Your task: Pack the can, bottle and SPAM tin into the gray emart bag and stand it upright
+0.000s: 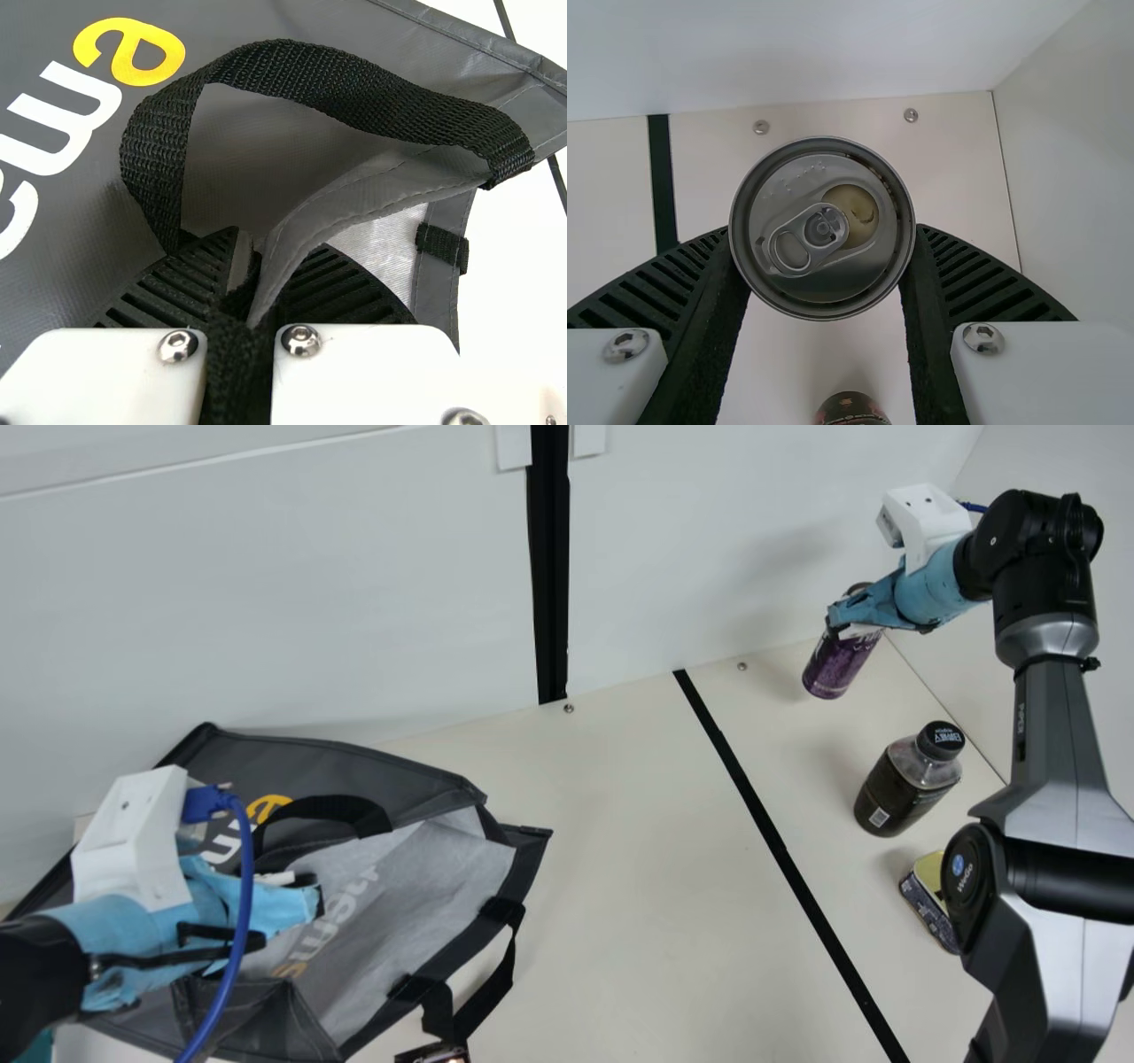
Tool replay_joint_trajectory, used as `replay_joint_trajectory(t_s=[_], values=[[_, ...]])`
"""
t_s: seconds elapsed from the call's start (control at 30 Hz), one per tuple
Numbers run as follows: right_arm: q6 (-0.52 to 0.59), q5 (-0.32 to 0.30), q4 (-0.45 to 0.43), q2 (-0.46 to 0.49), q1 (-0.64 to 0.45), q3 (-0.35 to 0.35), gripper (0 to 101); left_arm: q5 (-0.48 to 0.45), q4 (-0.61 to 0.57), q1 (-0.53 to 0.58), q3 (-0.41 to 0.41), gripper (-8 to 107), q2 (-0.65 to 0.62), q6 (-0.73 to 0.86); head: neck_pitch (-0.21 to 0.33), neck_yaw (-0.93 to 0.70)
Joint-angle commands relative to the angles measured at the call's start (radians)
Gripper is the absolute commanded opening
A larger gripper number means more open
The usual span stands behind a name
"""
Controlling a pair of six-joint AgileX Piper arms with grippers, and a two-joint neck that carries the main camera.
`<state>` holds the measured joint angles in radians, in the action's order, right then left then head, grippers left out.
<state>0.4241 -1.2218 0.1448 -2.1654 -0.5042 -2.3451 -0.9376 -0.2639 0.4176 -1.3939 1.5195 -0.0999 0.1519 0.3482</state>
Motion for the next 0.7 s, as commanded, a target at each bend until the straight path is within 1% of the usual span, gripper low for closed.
replay_joint_trajectory(t_s=[0.0,0.3,0.67], values=[[0.006,0.002,0.003,0.01,0.003,0.008,0,0.0,0.0,0.0,0.0,-8,0.0,0.0,0.023,0.001],[0.046,0.002,0.022,0.082,0.037,0.069,0,0.0,0.0,0.0,0.0,-8,0.0,0.0,0.023,0.001],[0.104,0.002,0.049,0.194,0.092,0.183,0,0.0,0.0,0.0,0.0,-8,0.0,0.0,0.023,0.001]])
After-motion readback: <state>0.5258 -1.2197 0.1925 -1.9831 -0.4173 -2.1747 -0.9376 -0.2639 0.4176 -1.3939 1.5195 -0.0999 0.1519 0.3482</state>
